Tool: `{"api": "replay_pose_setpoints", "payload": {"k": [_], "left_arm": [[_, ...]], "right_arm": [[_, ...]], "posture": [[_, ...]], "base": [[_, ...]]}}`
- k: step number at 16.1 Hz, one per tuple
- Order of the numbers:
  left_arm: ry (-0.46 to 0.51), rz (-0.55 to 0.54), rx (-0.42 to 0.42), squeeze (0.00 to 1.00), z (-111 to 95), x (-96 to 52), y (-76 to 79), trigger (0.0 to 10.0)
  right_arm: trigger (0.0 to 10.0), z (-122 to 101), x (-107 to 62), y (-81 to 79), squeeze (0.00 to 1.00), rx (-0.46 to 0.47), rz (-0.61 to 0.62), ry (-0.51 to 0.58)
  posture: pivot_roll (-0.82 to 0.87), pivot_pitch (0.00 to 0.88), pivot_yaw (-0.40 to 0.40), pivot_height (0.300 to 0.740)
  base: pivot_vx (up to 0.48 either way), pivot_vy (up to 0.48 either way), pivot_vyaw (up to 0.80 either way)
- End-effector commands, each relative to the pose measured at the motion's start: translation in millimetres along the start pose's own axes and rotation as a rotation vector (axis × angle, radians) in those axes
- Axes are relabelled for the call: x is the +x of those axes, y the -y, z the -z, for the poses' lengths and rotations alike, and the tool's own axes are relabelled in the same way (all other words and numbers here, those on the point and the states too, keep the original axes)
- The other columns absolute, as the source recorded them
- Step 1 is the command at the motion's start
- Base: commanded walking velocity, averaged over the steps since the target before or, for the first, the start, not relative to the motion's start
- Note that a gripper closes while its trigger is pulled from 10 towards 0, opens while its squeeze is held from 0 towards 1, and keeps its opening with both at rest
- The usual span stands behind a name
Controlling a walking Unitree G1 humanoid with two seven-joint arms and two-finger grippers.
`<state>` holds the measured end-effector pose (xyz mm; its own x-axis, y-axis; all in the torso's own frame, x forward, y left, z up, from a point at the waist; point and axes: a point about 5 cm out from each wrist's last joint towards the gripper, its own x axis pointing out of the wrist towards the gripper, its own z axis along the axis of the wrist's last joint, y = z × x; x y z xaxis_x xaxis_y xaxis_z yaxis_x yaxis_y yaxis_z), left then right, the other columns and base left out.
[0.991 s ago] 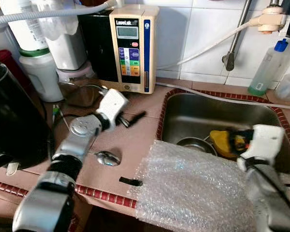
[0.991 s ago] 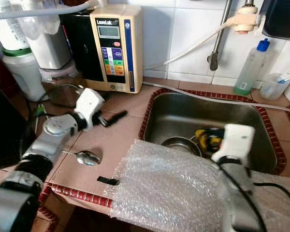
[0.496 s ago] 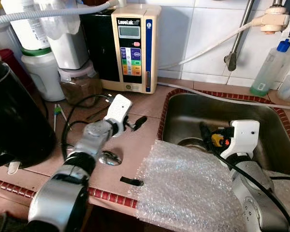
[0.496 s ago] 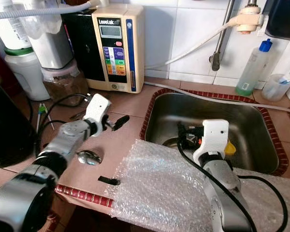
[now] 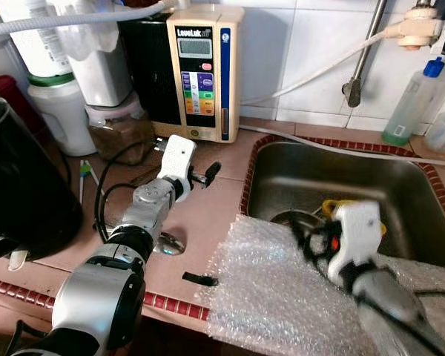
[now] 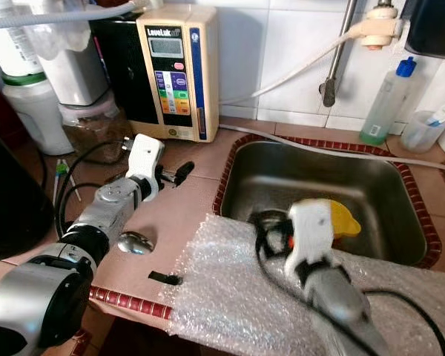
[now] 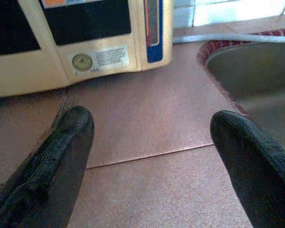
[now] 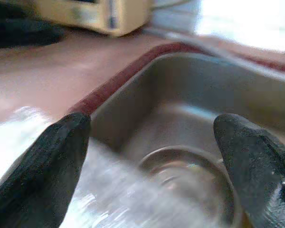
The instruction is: Kitchen organization
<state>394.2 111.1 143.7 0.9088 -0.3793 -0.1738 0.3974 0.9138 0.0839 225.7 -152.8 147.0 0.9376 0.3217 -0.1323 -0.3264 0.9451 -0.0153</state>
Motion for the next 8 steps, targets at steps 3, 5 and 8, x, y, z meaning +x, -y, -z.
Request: {"api": "replay_pose_setpoints", "payload": {"k": [3,5,8], "left_arm": [[-0.013,-0.026,-0.039,0.0,-3,2.7,0.5,10.0],[-0.011,-0.055,-0.041,0.0,-4,2.7,-2.2,10.0],[-0.003,-0.101,-0.037,0.0,-8,3.0,-5.7,10.0]], "right_arm": [[10.0,-12,-20.3,-25.1,0.0,0.033,-0.222,0.011],[10.0,-15,-26.4,-28.6,0.0,0.039,-0.248,0.008],[10.0,-21,-36.6,-31.4,0.0,0.051,-0.271,0.006]], "posture": [[-0.07,0.101,0.072,0.74],[-0.09,0.11,0.071,0.74],[-0.12,0.124,0.063,0.74]], "base": [[0.0,0.0,0.0],[0.0,0.0,0.0],[0.0,0.0,0.0]]}}
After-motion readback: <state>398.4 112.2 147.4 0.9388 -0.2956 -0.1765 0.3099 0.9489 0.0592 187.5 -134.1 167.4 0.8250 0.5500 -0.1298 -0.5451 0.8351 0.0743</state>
